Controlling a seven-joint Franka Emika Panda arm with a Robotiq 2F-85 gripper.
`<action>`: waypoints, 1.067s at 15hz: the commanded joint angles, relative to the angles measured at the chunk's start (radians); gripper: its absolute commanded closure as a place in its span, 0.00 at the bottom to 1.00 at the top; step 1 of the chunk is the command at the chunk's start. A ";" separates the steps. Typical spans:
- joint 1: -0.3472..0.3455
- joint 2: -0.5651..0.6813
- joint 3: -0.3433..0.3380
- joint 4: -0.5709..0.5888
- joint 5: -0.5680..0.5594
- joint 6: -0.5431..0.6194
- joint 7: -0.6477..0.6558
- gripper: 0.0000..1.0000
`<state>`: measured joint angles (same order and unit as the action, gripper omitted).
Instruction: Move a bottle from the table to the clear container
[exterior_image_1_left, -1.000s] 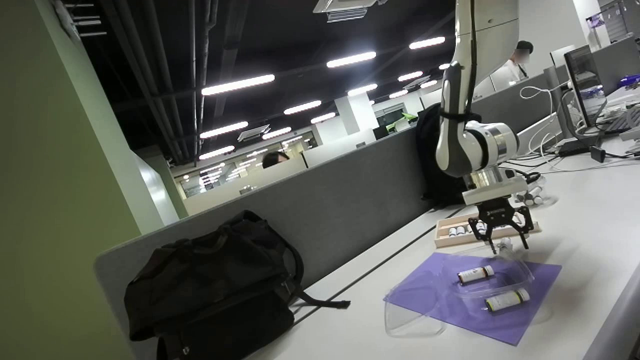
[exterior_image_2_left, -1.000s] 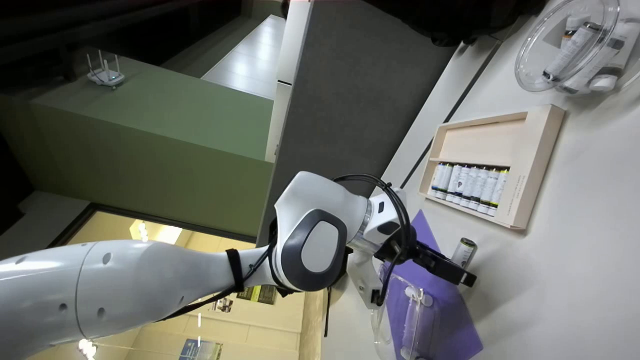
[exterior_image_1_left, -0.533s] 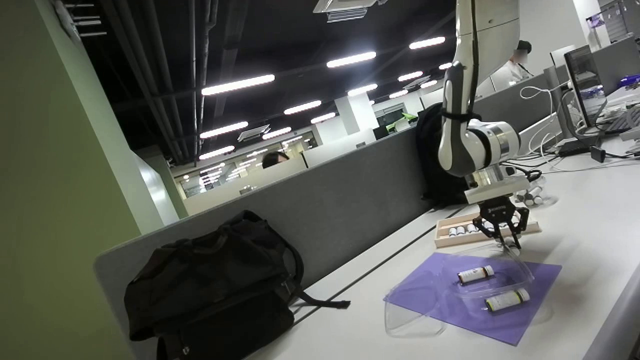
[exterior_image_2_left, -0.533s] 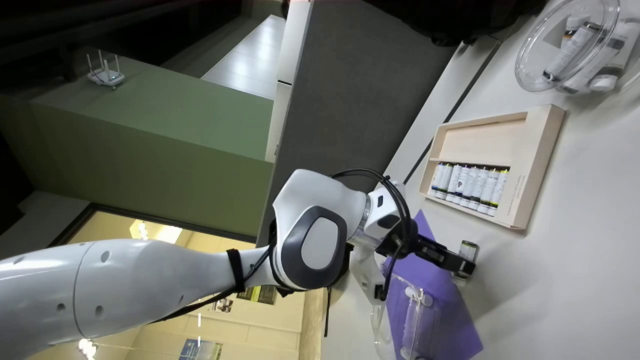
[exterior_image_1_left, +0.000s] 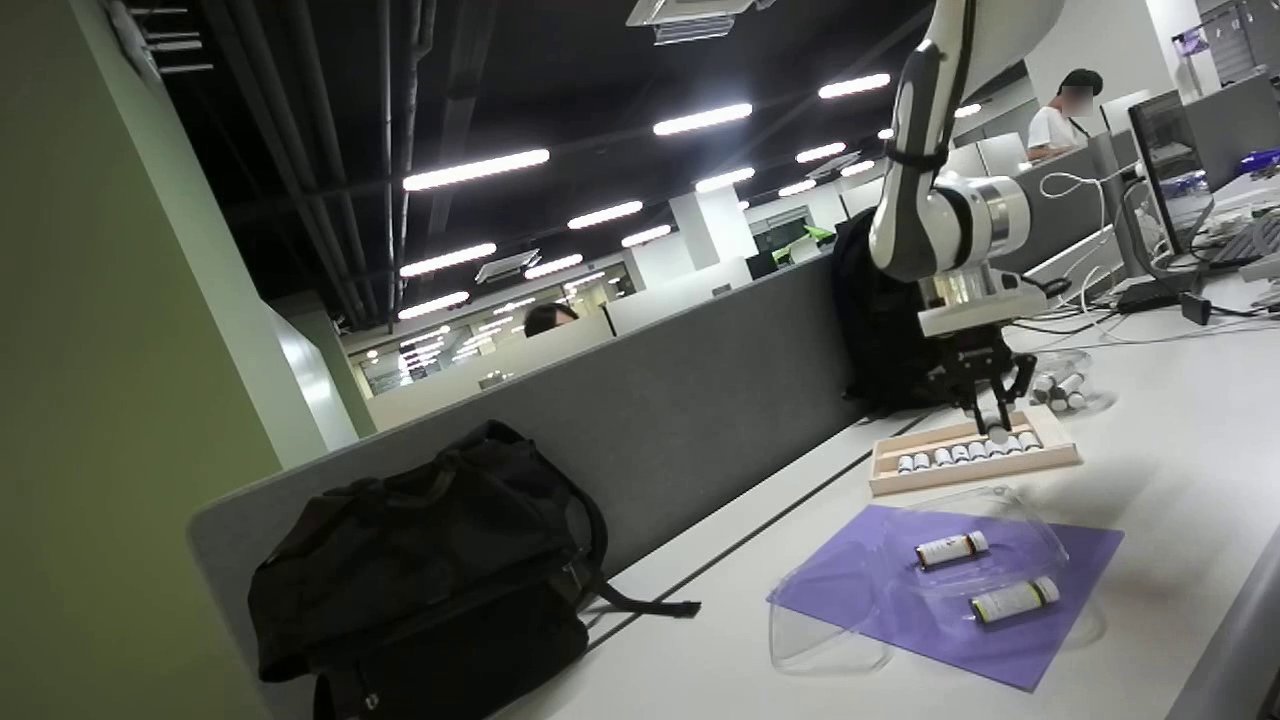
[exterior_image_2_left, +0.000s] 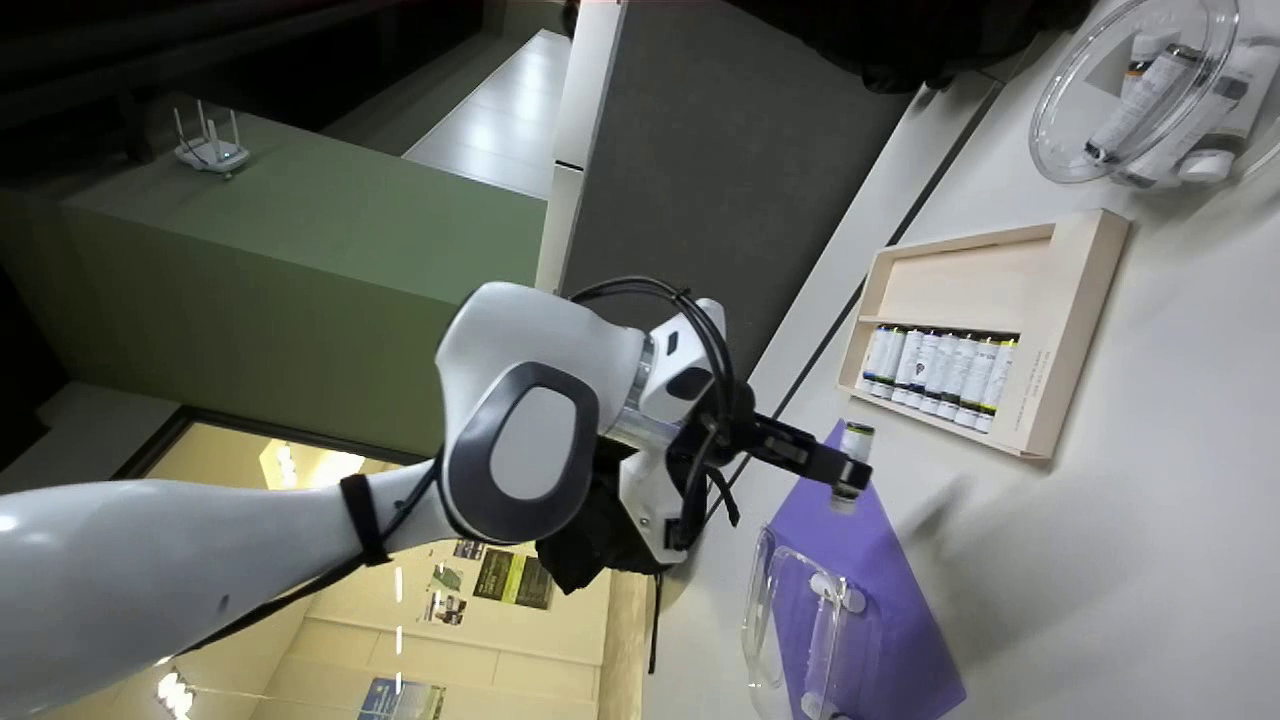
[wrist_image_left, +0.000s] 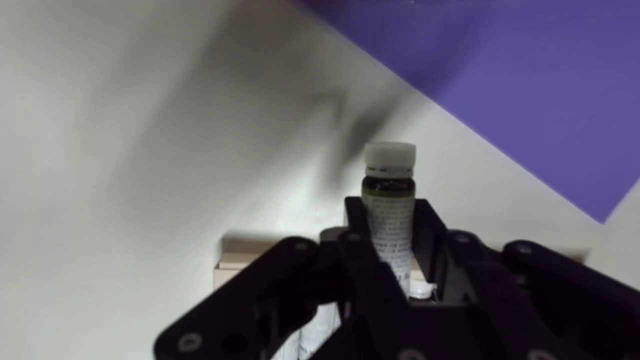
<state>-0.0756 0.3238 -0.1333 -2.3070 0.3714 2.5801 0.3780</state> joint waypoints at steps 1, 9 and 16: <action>-0.009 -0.178 0.040 -0.075 0.017 -0.071 -0.077 0.93; 0.104 -0.214 0.184 -0.097 0.059 -0.071 -0.188 0.93; 0.144 -0.074 0.235 -0.082 0.040 -0.060 -0.221 0.89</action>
<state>0.0705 0.2043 0.0977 -2.4010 0.4146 2.5138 0.1749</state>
